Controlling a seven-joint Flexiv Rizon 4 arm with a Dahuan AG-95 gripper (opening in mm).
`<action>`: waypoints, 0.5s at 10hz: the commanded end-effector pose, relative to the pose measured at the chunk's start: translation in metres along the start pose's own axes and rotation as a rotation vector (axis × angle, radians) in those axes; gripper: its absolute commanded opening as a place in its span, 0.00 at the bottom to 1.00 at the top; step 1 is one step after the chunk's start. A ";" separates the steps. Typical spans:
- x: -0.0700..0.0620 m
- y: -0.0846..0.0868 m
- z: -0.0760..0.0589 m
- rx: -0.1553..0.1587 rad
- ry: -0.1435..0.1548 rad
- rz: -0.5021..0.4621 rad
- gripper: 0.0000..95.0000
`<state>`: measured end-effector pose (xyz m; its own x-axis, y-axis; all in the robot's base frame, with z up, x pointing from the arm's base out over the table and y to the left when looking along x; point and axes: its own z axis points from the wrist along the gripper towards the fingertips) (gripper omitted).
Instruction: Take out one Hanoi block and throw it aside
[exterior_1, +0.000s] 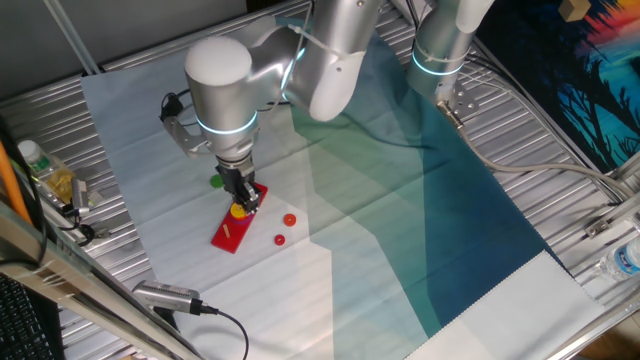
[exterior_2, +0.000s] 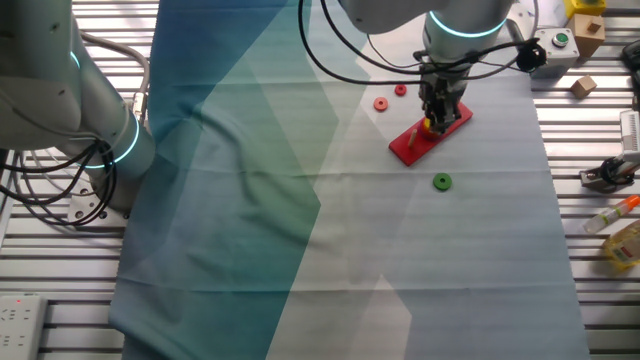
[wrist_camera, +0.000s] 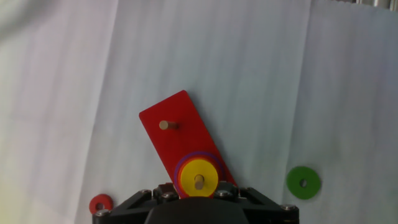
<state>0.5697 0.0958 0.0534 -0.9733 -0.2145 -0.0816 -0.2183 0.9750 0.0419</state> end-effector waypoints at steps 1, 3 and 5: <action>0.000 -0.001 0.000 0.020 0.003 -0.020 0.40; 0.000 -0.001 0.000 0.042 0.027 -0.024 0.40; 0.000 -0.001 0.000 0.040 0.024 -0.031 0.60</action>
<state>0.5697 0.0945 0.0534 -0.9672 -0.2488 -0.0505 -0.2490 0.9685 -0.0025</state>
